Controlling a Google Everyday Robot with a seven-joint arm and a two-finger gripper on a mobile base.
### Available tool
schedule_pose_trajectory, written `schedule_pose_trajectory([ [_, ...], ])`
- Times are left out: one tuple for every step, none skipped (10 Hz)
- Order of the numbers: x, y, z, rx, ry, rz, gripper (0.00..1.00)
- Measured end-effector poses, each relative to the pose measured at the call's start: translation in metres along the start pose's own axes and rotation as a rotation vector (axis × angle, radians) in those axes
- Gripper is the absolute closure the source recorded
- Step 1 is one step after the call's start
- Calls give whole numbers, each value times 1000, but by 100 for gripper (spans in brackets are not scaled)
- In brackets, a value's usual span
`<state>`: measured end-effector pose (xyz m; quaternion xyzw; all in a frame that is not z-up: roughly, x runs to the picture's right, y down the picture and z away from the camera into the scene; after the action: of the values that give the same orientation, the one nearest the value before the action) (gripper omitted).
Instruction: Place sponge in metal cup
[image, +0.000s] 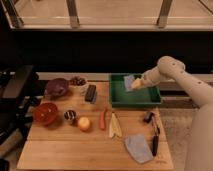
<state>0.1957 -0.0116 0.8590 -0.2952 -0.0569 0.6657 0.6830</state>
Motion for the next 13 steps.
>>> schedule_pose_trajectory([
  [4, 15, 0, -23, 13, -27, 100],
  [11, 33, 0, -46, 27, -62, 100],
  [20, 57, 4, -65, 43, -116, 100],
  [24, 76, 6, -81, 52, -157, 100],
  [31, 96, 9, -104, 67, -207, 100],
  [41, 115, 11, -134, 83, -258, 100],
  [50, 131, 14, -161, 97, -293, 100],
  [64, 157, 20, -208, 129, -360, 100],
  [71, 167, 21, -228, 141, -388, 100],
  [72, 168, 21, -230, 142, -390, 100],
  [72, 167, 20, -229, 142, -388, 100],
  [72, 167, 20, -229, 141, -388, 100],
  [72, 168, 20, -230, 141, -389, 100],
])
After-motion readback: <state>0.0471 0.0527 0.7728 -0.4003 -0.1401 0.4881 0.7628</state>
